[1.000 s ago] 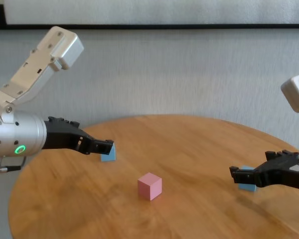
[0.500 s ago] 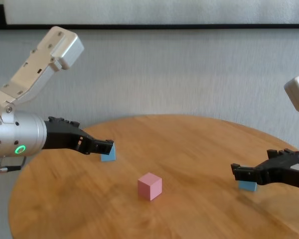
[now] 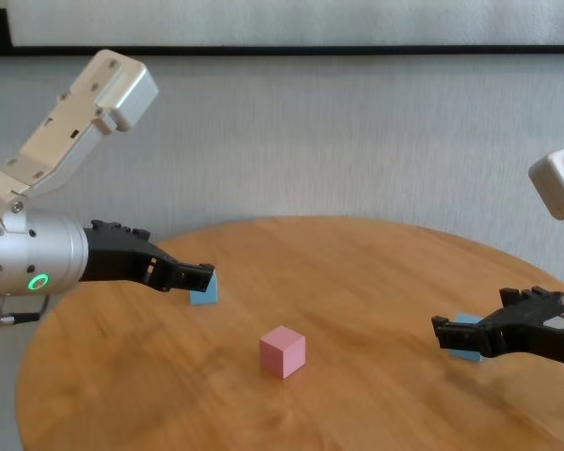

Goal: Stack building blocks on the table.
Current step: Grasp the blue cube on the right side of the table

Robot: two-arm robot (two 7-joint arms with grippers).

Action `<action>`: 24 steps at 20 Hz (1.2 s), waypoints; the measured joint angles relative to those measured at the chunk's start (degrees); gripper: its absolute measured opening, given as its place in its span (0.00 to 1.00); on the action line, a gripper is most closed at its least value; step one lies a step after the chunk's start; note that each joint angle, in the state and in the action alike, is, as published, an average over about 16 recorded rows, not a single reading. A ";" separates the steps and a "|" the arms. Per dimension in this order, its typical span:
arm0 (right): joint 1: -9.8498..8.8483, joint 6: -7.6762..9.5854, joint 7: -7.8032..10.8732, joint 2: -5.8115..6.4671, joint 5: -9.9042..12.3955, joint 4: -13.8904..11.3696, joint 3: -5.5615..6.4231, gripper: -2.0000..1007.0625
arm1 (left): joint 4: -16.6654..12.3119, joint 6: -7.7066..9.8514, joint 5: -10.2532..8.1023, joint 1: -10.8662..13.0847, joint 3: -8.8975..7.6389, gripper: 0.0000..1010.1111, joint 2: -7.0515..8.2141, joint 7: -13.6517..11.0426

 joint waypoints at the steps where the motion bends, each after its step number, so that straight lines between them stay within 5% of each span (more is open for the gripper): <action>1: 0.02 0.01 0.01 -0.15 -0.12 0.18 0.07 1.00 | 0.00 0.00 0.00 0.00 0.00 0.99 0.00 0.00; 24: 1.24 -1.39 0.55 -3.49 -2.64 5.05 2.07 1.00 | 0.00 0.00 0.00 0.00 0.00 0.99 0.00 0.00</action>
